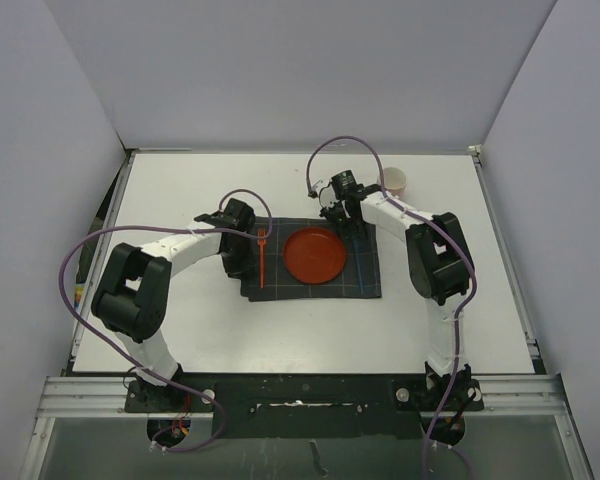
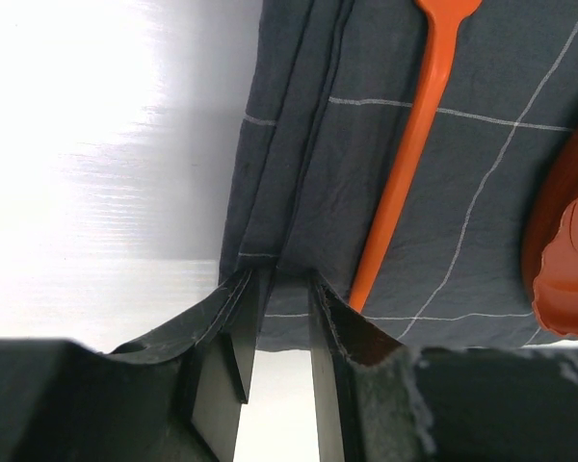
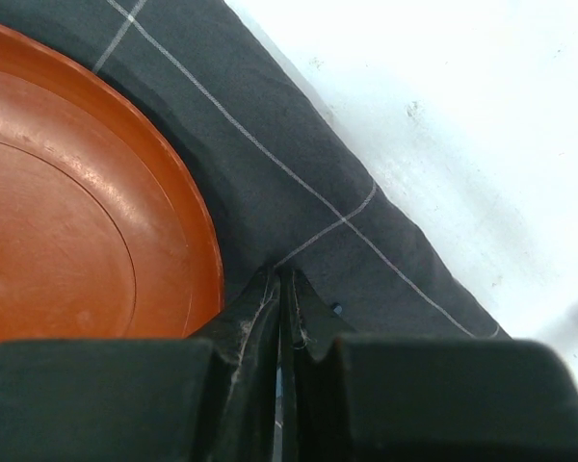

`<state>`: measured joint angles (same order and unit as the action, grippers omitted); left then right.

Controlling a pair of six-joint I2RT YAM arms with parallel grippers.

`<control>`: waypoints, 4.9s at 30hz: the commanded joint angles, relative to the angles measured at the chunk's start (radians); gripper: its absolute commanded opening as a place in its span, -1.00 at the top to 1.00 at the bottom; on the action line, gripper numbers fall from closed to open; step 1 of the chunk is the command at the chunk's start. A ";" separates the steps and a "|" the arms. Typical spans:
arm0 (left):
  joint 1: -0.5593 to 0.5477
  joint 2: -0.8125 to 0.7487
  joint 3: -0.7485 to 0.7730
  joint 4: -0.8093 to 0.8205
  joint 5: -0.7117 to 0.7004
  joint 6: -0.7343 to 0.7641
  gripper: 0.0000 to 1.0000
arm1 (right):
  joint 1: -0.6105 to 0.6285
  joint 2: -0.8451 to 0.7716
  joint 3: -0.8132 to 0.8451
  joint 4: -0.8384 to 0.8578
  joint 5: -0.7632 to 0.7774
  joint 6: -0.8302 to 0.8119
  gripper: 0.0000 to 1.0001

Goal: Set the dinner table for one person
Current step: Adjust the fork on the napkin.

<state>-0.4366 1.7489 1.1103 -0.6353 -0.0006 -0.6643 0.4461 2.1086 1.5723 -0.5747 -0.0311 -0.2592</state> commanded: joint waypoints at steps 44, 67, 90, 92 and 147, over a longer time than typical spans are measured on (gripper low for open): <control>0.000 -0.113 -0.009 -0.012 -0.058 0.026 0.43 | -0.020 -0.144 -0.104 0.068 0.044 -0.052 1.00; -0.001 -0.085 -0.008 0.004 -0.035 0.018 0.43 | -0.037 -0.123 -0.153 0.100 0.004 -0.058 1.00; -0.010 -0.119 0.010 0.008 -0.057 0.023 0.44 | -0.035 -0.205 -0.144 0.108 0.093 -0.109 1.00; -0.010 -0.158 0.021 0.020 -0.085 0.046 0.44 | -0.034 -0.222 -0.104 0.104 0.117 -0.138 1.00; -0.079 -0.071 0.158 0.033 -0.102 -0.035 0.50 | -0.093 -0.203 -0.208 0.148 0.017 -0.080 1.00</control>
<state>-0.4923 1.8008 1.2350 -0.5819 -0.0727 -0.6819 0.3603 1.9232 1.3624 -0.4576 0.0029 -0.3546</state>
